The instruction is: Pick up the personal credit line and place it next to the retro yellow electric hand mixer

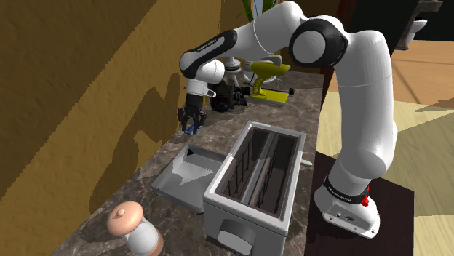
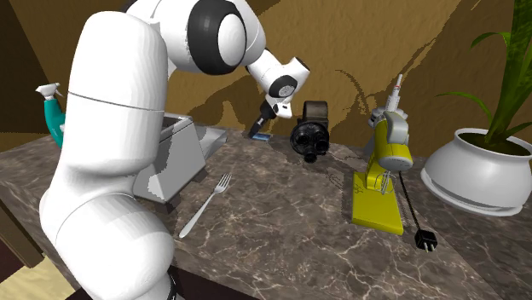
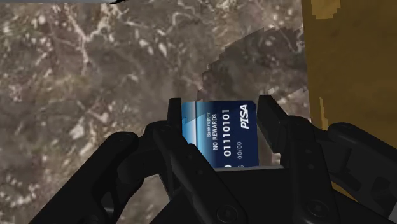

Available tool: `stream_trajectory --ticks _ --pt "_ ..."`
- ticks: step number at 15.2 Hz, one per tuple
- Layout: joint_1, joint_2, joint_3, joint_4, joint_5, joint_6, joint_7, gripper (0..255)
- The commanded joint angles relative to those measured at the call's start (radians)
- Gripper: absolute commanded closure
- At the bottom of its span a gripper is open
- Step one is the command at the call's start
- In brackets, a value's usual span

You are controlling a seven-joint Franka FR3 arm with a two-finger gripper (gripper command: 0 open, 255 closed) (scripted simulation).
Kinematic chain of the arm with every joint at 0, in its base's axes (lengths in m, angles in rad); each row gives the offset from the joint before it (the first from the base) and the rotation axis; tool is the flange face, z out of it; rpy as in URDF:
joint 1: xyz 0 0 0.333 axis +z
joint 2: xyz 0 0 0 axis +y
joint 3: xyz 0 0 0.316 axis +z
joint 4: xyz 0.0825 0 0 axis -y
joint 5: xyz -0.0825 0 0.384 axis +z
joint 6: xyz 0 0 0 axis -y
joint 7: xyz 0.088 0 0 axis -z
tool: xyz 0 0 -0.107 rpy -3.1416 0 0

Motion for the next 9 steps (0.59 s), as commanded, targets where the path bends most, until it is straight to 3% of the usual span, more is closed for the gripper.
stream_trajectory --ticks 1,9 --pt "-0.001 -0.014 -0.001 0.007 -0.003 -0.019 0.010 255" --pt "-0.005 -0.057 -0.003 0.050 -0.016 -0.094 0.054 255"
